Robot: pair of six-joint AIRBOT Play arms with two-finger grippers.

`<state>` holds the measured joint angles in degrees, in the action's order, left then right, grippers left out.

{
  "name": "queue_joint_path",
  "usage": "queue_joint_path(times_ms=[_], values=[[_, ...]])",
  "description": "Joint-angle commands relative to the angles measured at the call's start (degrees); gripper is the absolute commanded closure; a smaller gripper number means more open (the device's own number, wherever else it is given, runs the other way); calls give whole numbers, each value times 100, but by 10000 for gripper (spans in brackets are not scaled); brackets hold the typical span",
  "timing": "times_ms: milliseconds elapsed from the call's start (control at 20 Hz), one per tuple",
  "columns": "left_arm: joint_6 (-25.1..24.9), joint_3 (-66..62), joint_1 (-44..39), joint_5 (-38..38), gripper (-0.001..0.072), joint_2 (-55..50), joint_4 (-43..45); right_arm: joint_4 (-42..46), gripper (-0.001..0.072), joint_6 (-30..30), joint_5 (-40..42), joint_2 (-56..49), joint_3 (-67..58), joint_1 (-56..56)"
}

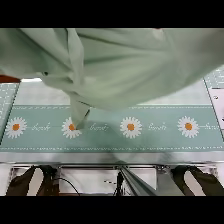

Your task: Fold the shirts.

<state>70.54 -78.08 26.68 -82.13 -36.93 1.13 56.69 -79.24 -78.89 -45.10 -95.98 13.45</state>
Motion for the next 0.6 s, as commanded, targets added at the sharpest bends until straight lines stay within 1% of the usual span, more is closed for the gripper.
queue_joint_path(times_ms=[0,150,250,300,350,450,500,550], values=[[376,-109,9,0,674,398,-153,369,686,-330,-691,214,-595,0],[645,-107,9,-2,674,616,-140,938,686,-514,-645,367,-1023,0],[778,-105,9,-61,674,686,234,1113,686,-581,-599,365,-1167,0],[778,-105,9,-214,674,704,671,1215,687,-584,-671,328,-1167,0],[791,-96,9,-424,674,710,1283,1272,687,-597,-841,227,-1167,0],[970,61,9,-780,674,710,2577,1241,687,-621,-1222,-177,-1161,0],[970,260,9,-820,674,710,2975,1143,687,-748,-1213,-428,-1161,0],[968,535,9,-772,674,708,3147,916,687,-809,-1088,-721,-1161,0]])
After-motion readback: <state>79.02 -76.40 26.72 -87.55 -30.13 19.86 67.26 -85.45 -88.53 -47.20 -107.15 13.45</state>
